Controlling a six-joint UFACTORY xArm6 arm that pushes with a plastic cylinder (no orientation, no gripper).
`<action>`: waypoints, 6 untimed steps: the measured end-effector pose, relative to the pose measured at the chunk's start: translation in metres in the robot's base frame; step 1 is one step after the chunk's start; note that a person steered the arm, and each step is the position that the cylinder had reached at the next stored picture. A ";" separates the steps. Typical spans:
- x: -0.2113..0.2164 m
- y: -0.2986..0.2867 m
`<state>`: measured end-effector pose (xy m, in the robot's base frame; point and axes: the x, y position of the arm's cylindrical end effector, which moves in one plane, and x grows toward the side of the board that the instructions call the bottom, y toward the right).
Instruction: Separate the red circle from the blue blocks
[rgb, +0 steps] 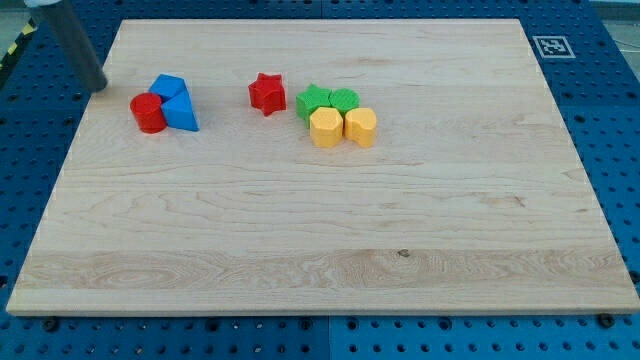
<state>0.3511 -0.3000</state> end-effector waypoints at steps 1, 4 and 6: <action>0.063 0.011; 0.024 0.104; 0.005 0.104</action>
<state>0.3560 -0.1956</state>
